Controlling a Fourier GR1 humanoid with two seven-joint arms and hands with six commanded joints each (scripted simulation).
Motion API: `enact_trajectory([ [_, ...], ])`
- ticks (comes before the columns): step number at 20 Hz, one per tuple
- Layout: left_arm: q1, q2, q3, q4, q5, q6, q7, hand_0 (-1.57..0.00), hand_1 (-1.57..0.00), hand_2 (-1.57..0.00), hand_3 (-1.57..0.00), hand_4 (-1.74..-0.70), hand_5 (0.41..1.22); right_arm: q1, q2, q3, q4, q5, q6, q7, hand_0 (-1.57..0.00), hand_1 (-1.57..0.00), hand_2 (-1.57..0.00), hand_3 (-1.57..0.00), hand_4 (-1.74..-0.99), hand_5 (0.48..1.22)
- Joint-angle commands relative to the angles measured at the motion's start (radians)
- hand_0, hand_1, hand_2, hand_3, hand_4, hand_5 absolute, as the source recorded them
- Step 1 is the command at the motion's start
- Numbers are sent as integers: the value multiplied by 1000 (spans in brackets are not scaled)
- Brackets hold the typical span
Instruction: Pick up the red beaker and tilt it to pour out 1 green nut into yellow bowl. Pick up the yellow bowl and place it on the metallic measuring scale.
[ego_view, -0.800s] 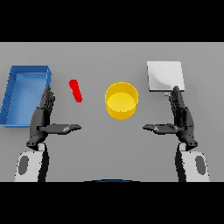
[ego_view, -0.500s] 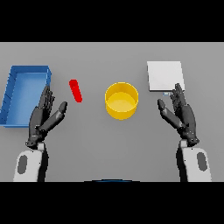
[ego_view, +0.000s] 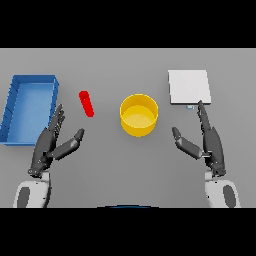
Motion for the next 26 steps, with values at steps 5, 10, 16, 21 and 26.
enact_trajectory([
  [5, -128, -16, 13, 167, -33, 19, -22, 1, 1, 1, 1, -1219, 622, 2, -6, 1, 3, -7, 14, -18, 1, 1, 1, 1, -1246, 627],
  [10, -263, -20, 45, 360, -57, 43, -77, 1, 1, 1, 1, -1248, 650, 5, 0, -2, 6, -27, 26, -40, 1, 1, 1, 1, -1280, 634],
  [16, -381, -22, 80, 513, -58, 58, -115, 1, 1, 1, 1, -1280, 682, -7, -7, -5, 15, -19, 22, -39, 1, 1, 1, 1, -1266, 635],
  [21, -467, -29, 93, 615, -68, 68, -123, 1, 1, 1, 1, -1297, 690, 7, -9, -8, 9, -24, 23, -50, 1, 1, 1, 1, -1271, 646],
  [26, -552, -34, 120, 725, -66, 77, -141, 1, 1, 1, 1, -1289, 683, 1, -8, -17, -2, -38, 24, -22, 1, 1, 1, 1, -1265, 638],
])
